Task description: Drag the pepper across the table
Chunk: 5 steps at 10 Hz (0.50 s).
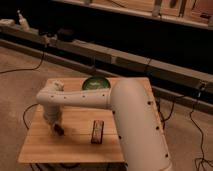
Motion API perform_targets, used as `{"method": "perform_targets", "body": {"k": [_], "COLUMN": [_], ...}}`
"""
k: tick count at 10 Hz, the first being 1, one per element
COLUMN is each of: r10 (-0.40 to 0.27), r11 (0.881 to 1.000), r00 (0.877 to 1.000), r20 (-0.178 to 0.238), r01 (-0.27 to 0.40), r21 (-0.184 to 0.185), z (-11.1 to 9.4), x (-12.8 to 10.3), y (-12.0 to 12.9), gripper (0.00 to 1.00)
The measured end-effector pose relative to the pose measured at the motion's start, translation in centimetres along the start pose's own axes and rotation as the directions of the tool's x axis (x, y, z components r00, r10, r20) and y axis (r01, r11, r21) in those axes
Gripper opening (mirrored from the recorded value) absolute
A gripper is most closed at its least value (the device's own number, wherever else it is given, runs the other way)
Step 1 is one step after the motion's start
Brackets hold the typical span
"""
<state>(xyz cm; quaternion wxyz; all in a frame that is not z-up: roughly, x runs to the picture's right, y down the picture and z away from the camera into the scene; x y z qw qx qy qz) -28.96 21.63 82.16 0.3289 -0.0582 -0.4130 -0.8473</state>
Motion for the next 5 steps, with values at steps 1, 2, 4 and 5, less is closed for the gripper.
{"method": "perform_targets", "body": {"k": [1,2,4,5], "r10": [-0.022,-0.037,-0.064,-0.079], "r11": [1.000,0.999,0.998,0.997], "r00": [1.000,0.999,0.998,0.997], "r20": [0.000,-0.001,-0.002,-0.004], "r01": [0.022,0.037,0.064,0.079], "r21": [-0.005,-0.007,-0.008,-0.007], "z": [0.2,0.2,0.3,0.3], "x": [0.2,0.3,0.5,0.6], "y": [-0.6,-1.1,-2.0,-2.5], "gripper": [0.27,0.27,0.27,0.27]}}
